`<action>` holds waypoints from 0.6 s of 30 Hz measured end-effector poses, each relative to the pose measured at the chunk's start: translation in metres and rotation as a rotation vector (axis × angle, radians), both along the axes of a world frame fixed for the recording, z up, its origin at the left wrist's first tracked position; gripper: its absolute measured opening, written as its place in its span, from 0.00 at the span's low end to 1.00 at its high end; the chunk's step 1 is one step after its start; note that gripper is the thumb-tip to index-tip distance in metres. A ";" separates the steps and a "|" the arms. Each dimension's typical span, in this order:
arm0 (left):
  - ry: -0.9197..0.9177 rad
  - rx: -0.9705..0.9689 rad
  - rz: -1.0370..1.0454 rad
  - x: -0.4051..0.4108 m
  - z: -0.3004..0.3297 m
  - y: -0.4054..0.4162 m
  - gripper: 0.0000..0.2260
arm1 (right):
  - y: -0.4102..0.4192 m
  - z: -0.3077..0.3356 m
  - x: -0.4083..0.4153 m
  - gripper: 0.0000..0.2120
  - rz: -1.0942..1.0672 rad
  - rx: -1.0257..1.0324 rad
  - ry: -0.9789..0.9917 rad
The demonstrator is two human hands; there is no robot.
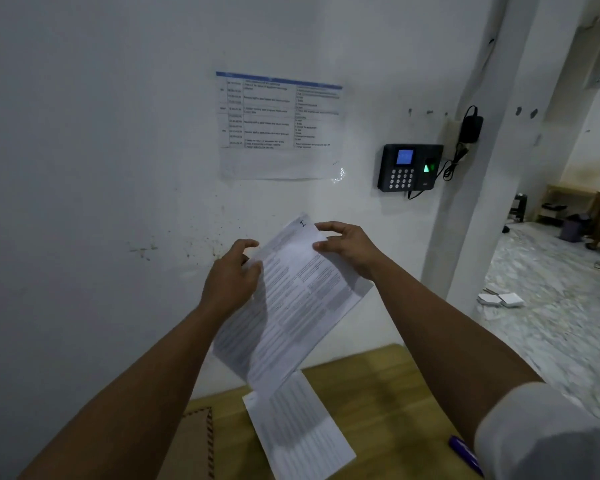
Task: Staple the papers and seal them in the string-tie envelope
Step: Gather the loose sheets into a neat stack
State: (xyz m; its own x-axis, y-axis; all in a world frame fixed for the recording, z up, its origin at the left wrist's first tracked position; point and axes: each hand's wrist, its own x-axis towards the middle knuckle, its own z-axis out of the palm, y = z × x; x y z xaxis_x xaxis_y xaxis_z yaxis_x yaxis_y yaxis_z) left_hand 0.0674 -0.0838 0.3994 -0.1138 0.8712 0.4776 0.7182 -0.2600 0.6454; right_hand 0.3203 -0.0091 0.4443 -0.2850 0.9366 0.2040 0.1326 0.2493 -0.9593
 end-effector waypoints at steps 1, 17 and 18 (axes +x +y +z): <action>-0.008 -0.031 -0.053 -0.002 -0.003 0.000 0.18 | 0.000 -0.003 0.000 0.21 0.003 -0.005 -0.006; -0.011 -0.387 -0.221 -0.033 -0.131 0.046 0.30 | 0.067 -0.131 -0.031 0.17 0.054 -0.296 -0.268; -0.022 -0.425 -0.199 -0.035 -0.147 0.048 0.30 | 0.074 -0.149 -0.034 0.17 0.053 -0.310 -0.320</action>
State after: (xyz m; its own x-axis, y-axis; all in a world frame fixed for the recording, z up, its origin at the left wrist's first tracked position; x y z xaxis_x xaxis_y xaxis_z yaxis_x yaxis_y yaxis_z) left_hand 0.0327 -0.0359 0.2519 0.0696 0.9949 0.0734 0.6660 -0.1012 0.7391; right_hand 0.2861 0.0646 0.2951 -0.3377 0.9218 -0.1904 0.4293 -0.0291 -0.9027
